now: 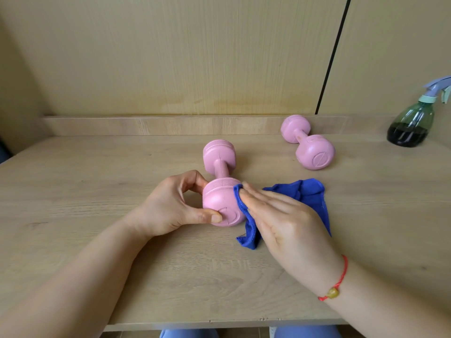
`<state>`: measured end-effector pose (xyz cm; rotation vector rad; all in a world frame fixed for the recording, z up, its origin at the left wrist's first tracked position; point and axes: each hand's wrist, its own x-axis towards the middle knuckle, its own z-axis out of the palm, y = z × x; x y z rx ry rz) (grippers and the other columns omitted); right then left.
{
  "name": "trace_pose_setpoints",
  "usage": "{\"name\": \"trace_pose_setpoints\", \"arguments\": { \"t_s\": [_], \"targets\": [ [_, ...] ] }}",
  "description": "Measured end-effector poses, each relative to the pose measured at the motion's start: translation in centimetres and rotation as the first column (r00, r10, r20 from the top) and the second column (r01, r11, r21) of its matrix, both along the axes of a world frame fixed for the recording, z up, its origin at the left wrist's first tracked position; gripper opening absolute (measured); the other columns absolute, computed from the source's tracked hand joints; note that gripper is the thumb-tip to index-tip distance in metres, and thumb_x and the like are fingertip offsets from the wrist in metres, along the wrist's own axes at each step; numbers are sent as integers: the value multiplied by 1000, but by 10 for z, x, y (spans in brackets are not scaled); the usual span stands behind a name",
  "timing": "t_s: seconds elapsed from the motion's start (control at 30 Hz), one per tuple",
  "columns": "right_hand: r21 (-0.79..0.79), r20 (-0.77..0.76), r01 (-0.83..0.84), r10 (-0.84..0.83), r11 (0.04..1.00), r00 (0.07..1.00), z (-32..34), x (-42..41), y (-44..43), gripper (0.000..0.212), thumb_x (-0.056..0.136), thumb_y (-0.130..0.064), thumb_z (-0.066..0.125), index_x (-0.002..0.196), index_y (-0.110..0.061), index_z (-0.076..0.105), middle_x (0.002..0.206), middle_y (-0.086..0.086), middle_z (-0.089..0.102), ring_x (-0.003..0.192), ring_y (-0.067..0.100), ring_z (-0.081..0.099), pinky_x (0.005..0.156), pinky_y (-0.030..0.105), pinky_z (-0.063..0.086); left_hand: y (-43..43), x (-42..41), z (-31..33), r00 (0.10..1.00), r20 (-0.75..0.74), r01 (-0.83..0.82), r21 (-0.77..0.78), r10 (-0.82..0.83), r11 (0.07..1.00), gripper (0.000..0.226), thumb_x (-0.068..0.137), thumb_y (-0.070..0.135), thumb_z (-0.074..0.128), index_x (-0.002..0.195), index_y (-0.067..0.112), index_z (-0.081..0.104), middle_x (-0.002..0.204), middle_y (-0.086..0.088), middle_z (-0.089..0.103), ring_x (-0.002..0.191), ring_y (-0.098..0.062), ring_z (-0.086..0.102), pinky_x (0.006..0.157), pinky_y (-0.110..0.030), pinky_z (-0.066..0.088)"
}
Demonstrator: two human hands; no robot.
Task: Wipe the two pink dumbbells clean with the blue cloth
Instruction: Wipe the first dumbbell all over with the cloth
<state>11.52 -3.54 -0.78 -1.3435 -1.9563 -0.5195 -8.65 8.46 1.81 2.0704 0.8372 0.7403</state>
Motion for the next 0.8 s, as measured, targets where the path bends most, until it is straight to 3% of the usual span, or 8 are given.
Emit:
{"name": "trace_pose_setpoints", "arguments": {
  "t_s": [0.07, 0.17, 0.27, 0.33, 0.4, 0.5, 0.63, 0.8],
  "targets": [
    [-15, 52, -37, 38, 999, 998, 5, -2, 2, 38, 86, 5, 59, 123, 0, 65, 132, 12, 62, 121, 20, 61, 103, 31, 46, -1, 0, 0, 1000, -2, -3, 8, 3, 1000, 56, 44, 49, 86, 88, 21, 65, 88, 8, 70, 90, -9, 63, 92, -35, 43],
    [-51, 69, -53, 57, 997, 996, 20, -8, 12, 36, 86, 2, 55, 121, 2, 65, 131, 13, 62, 121, 20, 61, 105, 26, 41, -3, 2, 1, 1000, 0, 0, 23, 0, 1000, 55, 45, 48, 85, 88, 21, 65, 89, 9, 71, 90, -9, 63, 90, -31, 43],
    [-191, -46, -54, 46, 980, 998, 36, -13, 21, 32, 91, -9, 48, 117, -4, 66, 127, 5, 66, 114, 23, 63, 93, 39, 49, -2, 3, 1, 1000, 8, 9, 30, -9, 1000, 54, 46, 45, 87, 89, 20, 65, 90, 6, 71, 90, -12, 63, 90, -32, 43],
    [-204, -32, -58, 53, 977, 998, 40, -12, 25, 33, 92, -13, 45, 118, -9, 65, 127, 0, 66, 110, 26, 64, 85, 46, 52, -2, 2, 0, 1000, 9, 7, 33, -7, 999, 55, 46, 45, 88, 88, 19, 65, 90, 5, 71, 92, -15, 63, 91, -34, 44],
    [-195, 61, -41, 54, 980, 997, 36, -14, 23, 36, 89, -6, 46, 119, -3, 65, 130, 9, 64, 116, 27, 63, 92, 41, 51, -1, 1, -1, 1000, 12, 7, 33, -8, 999, 55, 45, 46, 87, 88, 19, 65, 90, 4, 72, 92, -16, 64, 90, -33, 44],
    [-126, 188, -106, 128, 986, 974, 22, -8, 18, 43, 88, 3, 49, 129, -1, 60, 139, 12, 56, 133, 26, 49, 111, 32, 35, -1, 1, -1, 1000, 10, 12, 29, -13, 1000, 54, 45, 47, 86, 88, 21, 65, 91, 4, 72, 92, -14, 65, 89, -29, 44],
    [-114, 299, -185, 211, 976, 931, 8, 2, 9, 41, 105, -6, 30, 135, -10, 57, 149, 5, 45, 144, 26, 33, 110, 39, 40, 0, 0, -1, 1000, -14, 16, 51, -15, 999, 50, 48, 46, 85, 88, 24, 65, 90, 7, 71, 88, -8, 64, 85, -27, 46],
    [-119, 283, -206, 232, 971, 930, 11, 4, 17, 39, 106, -9, 31, 136, -12, 57, 150, 0, 45, 144, 22, 33, 111, 37, 38, 0, 2, 0, 1000, -26, 14, 97, -12, 995, 52, 47, 53, 85, 86, 27, 64, 86, 15, 69, 83, -2, 60, 80, -22, 44]
  ]
}}
